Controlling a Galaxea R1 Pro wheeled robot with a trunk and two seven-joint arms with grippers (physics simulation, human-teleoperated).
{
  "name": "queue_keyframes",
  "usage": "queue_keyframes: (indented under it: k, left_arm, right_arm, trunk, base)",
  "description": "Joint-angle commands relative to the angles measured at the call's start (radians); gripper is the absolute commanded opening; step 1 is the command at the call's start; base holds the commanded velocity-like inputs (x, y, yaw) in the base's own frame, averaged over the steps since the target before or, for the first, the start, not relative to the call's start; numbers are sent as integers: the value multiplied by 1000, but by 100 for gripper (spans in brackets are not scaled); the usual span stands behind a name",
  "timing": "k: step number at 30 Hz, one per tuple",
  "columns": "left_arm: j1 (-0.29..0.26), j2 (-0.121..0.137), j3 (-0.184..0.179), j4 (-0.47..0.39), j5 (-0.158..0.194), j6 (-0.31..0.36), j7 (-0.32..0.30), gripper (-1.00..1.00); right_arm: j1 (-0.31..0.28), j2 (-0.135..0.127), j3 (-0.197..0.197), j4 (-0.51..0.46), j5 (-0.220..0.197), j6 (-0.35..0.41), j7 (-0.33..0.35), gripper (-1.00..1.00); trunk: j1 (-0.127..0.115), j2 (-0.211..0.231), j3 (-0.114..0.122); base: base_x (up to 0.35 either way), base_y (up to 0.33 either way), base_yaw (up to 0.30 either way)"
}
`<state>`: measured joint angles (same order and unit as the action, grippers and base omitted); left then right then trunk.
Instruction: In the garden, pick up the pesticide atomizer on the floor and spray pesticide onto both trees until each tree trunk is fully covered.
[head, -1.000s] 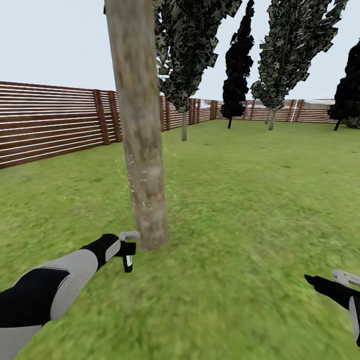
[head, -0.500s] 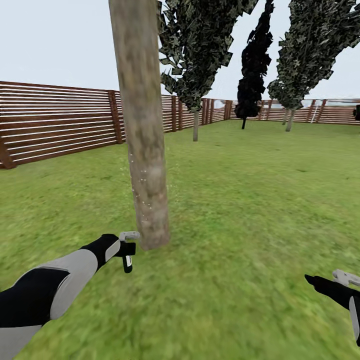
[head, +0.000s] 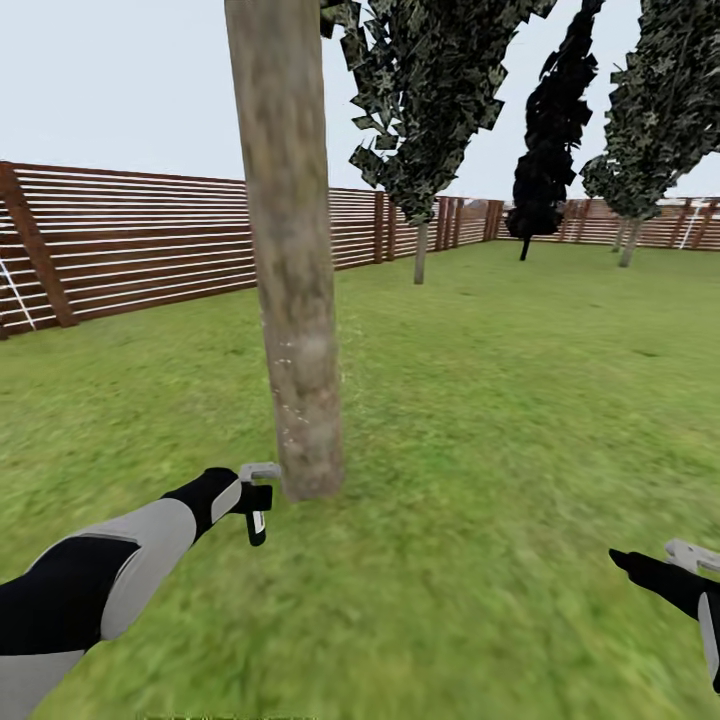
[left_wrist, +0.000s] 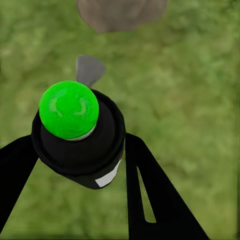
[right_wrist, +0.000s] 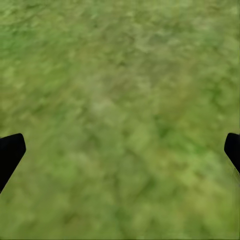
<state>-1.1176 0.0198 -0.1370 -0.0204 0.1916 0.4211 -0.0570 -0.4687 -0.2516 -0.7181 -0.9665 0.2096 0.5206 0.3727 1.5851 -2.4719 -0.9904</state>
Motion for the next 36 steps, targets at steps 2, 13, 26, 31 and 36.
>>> queue_keyframes:
  k: [2,13,26,31,36]
  left_arm:
    - [-1,-1,-9,-1,9,5,-2,-100]
    - [-1,-3,-9,-1,9,5,-3,-100]
    - [-1,-1,-9,-1,9,5,-3,-100]
    - [-1,-1,-9,-1,9,5,-3,-100]
    - [-1,-2,-9,-1,9,5,-3,-100]
  right_arm:
    - [-1,1,-3,0,11,2,9,100]
    - [-1,1,-3,-1,10,2,9,100]
    - [-1,1,-3,-1,10,2,11,100]
    - [-1,1,-3,-1,11,2,10,100]
    - [-1,1,-3,0,11,2,10,100]
  trunk:
    - [0,0,-1]
    - [0,0,-1]
    - [0,0,-1]
    - [0,0,-1]
    - [0,0,-1]
  base:
    - [0,-324,112]
    - [0,-325,143]
    - [143,-303,116]
    - [179,-291,234]
    - [104,-313,248]
